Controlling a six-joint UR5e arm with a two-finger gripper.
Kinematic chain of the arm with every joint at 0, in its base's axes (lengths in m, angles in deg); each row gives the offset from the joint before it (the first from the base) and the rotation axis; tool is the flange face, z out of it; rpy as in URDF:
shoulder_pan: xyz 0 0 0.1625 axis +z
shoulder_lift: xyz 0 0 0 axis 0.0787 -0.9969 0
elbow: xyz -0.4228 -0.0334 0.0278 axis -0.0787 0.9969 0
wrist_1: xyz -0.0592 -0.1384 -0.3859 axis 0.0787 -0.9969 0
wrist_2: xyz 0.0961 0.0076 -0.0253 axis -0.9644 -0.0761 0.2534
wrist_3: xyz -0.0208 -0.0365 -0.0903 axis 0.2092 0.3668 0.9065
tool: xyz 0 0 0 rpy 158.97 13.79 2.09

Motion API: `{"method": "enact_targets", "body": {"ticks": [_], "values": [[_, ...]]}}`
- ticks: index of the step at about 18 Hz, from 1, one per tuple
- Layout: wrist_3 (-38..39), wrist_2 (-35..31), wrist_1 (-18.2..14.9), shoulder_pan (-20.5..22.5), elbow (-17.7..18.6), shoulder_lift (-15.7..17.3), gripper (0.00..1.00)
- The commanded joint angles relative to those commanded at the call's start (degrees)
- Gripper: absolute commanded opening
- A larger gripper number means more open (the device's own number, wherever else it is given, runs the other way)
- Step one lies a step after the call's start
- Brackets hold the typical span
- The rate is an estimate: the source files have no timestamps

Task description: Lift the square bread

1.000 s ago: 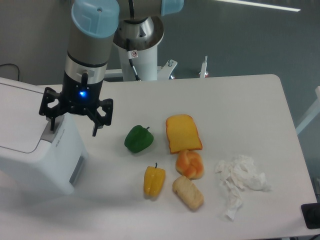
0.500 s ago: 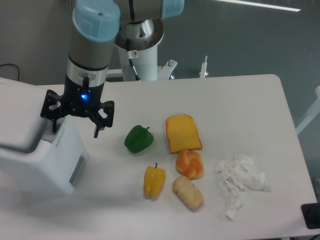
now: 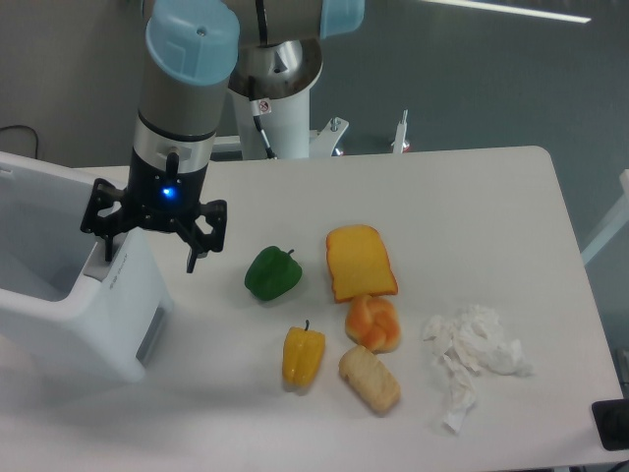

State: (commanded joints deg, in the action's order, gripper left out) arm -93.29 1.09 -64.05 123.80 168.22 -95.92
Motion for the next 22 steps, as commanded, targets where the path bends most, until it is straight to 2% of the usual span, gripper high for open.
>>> {"method": "enact_targets", "body": {"ticks": [4, 8, 11, 14, 19, 22], "values": [[-0.4, -0.5, 0.1, 6.2, -0.1, -1.1, 1.00], [-2.5, -1.3, 0.5, 11.0, -1.3, -5.9, 1.00], [-2.5, -3.8, 1.1, 12.4, -3.3, -10.5, 1.00], [-2.5, -6.3, 1.9, 14.4, -3.9, -14.1, 1.00], [-2.5, -6.7, 3.1, 17.4, -6.8, -19.9, 1.00], [-2.5, -6.7, 6.5, 18.1, -6.9, -23.2, 1.00]]}}
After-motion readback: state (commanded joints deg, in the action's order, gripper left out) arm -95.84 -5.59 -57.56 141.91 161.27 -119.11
